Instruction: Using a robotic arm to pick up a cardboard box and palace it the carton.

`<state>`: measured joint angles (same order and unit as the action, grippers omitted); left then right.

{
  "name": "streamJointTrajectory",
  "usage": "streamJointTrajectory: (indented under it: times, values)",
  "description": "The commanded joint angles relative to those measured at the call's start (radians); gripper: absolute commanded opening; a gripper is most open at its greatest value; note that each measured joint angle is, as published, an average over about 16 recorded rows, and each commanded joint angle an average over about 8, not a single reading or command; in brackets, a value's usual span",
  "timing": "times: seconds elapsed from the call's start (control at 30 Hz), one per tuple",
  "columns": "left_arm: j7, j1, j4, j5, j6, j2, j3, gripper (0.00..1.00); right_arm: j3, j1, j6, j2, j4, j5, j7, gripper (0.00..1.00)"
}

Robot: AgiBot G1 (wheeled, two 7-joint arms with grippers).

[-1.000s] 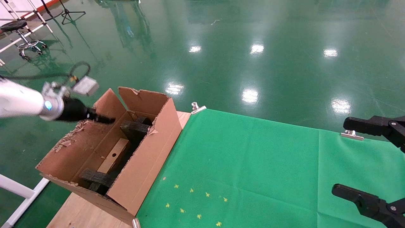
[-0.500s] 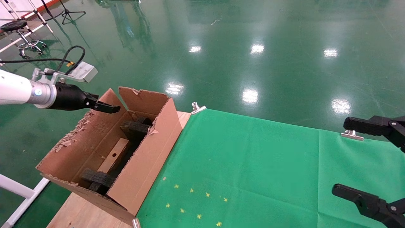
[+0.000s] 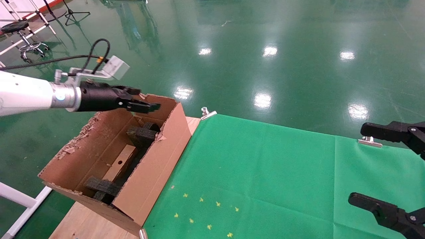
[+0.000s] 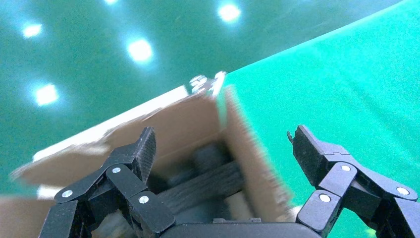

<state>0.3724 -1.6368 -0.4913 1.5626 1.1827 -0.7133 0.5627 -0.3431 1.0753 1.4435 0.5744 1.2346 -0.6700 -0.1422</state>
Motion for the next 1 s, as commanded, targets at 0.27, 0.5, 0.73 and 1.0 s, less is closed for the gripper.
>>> streamJointTrajectory:
  times: [0.27,0.5,0.73,1.0]
  values:
    - [-0.038,0.114,-0.161,-0.169,0.064,0.021,-0.057,1.0,0.0,0.0,0.0,0.0,0.0,0.0,0.0,1.0]
    - [-0.067,0.203,-0.286,-0.3,0.113,0.037,-0.102,1.0,0.0,0.0,0.0,0.0,0.0,0.0,0.0,1.0]
    - [-0.096,0.291,-0.41,-0.43,0.162,0.053,-0.146,1.0,0.0,0.0,0.0,0.0,0.0,0.0,0.0,1.0]
    - [-0.129,0.392,-0.552,-0.58,0.218,0.071,-0.197,1.0,0.0,0.0,0.0,0.0,0.0,0.0,0.0,1.0]
